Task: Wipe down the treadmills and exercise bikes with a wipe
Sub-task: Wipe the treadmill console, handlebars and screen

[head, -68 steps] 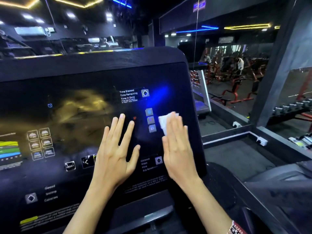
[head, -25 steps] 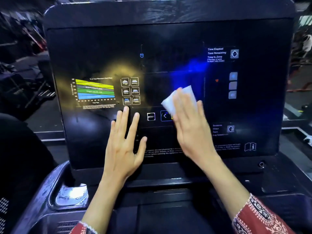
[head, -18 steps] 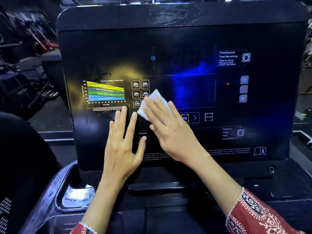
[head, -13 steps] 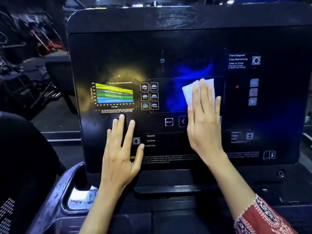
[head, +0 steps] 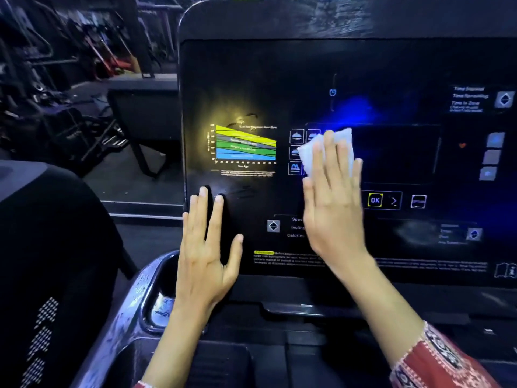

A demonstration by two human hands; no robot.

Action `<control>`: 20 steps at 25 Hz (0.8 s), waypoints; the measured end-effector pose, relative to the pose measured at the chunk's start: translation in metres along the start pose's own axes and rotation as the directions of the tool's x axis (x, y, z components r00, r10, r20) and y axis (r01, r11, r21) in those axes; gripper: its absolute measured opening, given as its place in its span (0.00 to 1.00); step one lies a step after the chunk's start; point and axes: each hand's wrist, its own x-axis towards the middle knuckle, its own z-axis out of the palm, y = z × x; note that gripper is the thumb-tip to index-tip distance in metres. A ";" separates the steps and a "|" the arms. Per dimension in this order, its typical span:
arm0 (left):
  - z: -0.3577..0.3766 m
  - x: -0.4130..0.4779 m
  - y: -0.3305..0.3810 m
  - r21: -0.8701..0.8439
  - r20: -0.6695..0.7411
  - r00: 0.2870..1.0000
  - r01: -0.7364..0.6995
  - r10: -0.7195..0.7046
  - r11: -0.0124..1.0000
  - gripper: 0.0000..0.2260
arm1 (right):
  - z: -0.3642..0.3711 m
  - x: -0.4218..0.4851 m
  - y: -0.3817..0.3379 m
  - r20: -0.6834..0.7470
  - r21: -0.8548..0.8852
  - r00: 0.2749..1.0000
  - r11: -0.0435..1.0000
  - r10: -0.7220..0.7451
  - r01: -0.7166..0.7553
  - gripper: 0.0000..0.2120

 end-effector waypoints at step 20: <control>-0.011 0.018 -0.039 -0.030 -0.046 0.997 -0.068 0.067 0.997 0.27 | 0.035 0.006 -0.076 0.076 0.026 0.946 0.949 -0.315 0.314 0.24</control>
